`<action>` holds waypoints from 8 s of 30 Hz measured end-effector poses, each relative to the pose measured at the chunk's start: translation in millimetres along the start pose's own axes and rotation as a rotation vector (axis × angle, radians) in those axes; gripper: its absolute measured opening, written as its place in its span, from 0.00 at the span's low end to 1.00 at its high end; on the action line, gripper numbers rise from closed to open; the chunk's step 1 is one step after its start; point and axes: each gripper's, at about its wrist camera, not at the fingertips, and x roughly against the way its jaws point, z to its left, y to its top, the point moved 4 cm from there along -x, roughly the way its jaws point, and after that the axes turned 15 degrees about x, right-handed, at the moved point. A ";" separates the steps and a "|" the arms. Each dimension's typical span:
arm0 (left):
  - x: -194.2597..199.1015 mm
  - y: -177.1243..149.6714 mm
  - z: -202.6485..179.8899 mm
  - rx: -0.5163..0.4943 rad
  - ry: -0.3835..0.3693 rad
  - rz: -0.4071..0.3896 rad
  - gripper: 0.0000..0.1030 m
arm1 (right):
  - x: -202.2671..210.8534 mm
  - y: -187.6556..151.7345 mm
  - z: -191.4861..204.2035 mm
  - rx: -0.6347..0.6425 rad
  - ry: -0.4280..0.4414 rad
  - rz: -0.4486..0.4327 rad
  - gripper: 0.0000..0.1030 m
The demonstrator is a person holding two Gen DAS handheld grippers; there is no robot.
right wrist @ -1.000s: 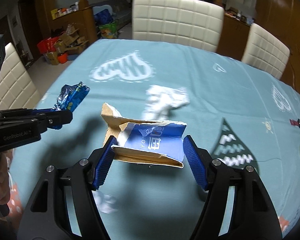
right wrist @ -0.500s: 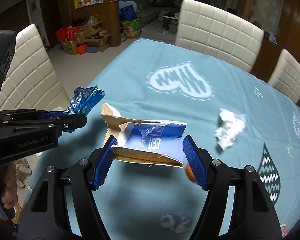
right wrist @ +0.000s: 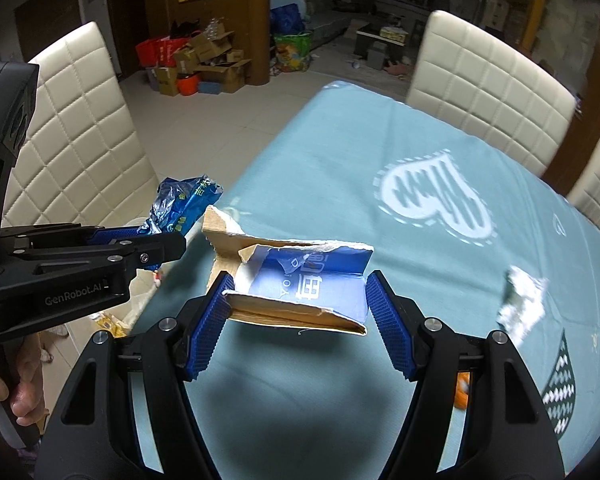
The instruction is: Collect trash
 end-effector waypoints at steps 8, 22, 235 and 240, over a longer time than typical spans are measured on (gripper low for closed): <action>7.8 10.1 56.6 0.063 0.065 -0.029 0.28 | -23.2 28.0 47.1 0.076 0.071 0.003 0.67; 18.7 17.5 125.7 0.188 0.115 -0.054 0.28 | -46.6 57.4 109.9 0.195 0.153 0.008 0.67; -18.6 -89.4 -124.2 -0.249 -0.005 0.053 0.15 | 44.5 -98.3 -69.0 -0.087 -0.075 0.066 0.18; -16.1 -80.2 -109.2 -0.222 -0.009 0.047 0.15 | 38.6 -84.1 -56.2 -0.059 -0.066 0.070 0.18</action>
